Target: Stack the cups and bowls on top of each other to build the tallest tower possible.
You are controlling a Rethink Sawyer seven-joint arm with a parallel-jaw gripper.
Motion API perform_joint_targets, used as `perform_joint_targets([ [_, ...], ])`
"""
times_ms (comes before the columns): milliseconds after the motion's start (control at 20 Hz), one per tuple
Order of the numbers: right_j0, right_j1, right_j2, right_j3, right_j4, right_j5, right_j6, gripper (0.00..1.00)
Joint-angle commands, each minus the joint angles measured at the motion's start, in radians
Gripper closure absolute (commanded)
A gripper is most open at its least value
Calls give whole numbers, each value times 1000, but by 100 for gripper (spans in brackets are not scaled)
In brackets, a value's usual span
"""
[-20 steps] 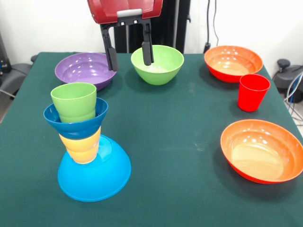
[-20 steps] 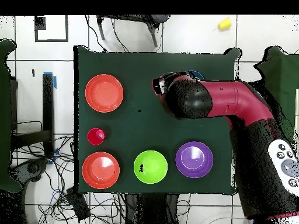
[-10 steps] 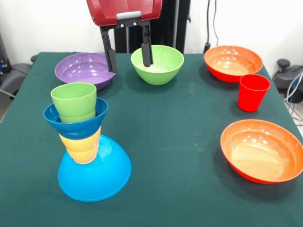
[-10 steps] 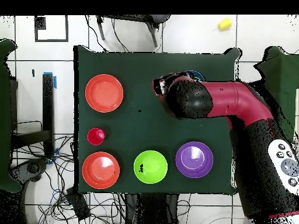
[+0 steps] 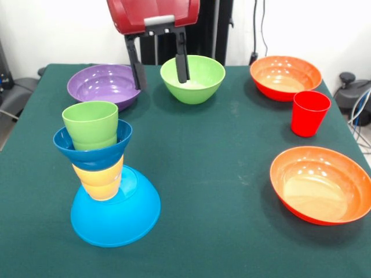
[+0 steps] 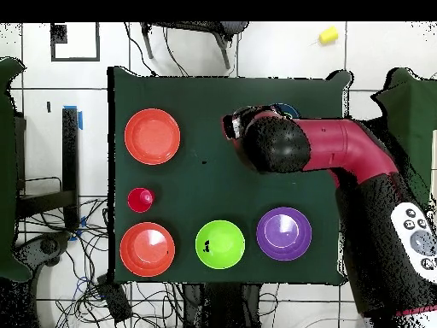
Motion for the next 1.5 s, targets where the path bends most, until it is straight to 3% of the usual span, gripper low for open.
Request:
perform_joint_targets([
  [50,27,117,25,13,-36,77,-128,0],
  [450,2,130,63,28,-44,79,-168,0],
  [750,11,145,53,36,-81,150,-225,0],
  [1050,-76,123,186,120,-69,224,-402,0],
  [1200,-100,111,207,147,-98,274,-447,0],
  [1500,-142,112,234,208,-176,273,-467,0],
])
